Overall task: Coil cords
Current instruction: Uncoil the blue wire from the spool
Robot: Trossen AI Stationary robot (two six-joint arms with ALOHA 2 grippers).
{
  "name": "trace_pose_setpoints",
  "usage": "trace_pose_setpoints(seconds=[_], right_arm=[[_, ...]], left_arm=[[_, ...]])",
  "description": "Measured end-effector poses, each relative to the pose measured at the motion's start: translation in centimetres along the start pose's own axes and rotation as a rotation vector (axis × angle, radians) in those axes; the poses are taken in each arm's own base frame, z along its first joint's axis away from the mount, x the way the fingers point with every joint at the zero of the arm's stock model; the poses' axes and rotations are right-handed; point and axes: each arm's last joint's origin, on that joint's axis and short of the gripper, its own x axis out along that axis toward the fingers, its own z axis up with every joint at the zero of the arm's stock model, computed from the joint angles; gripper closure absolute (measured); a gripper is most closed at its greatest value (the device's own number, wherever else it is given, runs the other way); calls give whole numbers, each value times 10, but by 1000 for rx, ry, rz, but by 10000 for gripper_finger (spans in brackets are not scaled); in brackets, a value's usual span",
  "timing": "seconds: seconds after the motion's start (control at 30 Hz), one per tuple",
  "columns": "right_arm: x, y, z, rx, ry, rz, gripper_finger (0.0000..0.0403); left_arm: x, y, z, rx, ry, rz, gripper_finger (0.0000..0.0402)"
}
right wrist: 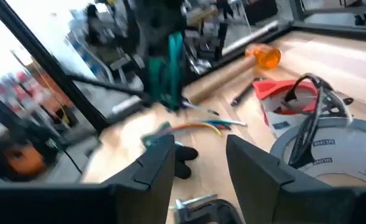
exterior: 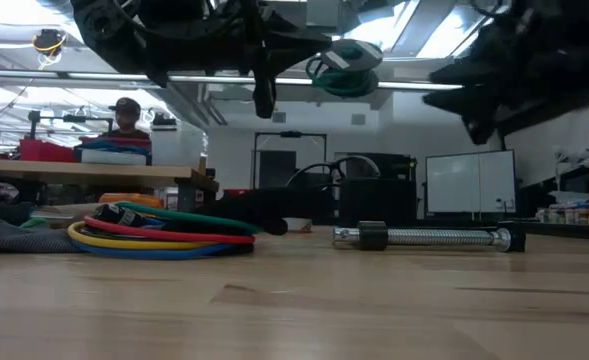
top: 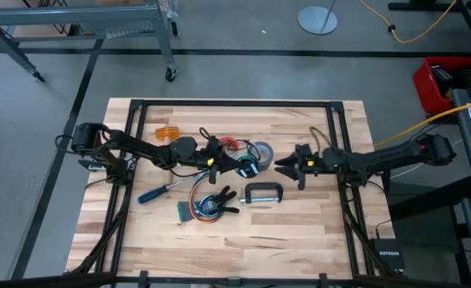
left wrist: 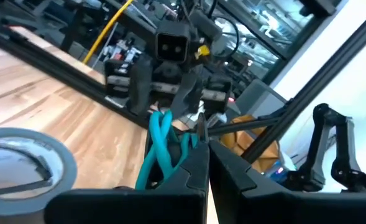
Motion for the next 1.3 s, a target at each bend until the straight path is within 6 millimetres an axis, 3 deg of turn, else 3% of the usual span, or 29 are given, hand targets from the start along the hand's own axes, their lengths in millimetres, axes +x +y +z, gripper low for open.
trace_pose_setpoints(seconds=[0.27, 0.43, 1.0, 1.3], right_arm=[[53, 17, 15, -124, 144, 146, 253], [69, 22, 19, -172, 179, 183, 253], [71, 22, 21, -248, 164, 176, 253], [69, 19, 11, -234, 289, 184, 253]], left_arm=[[0, -4, 0, -14, -1, -28, 401], [1, -6, -3, -14, 8, -35, 401], [2, -23, -15, -24, 51, -86, 401], [2, -24, -15, -26, 53, -91, 401]])
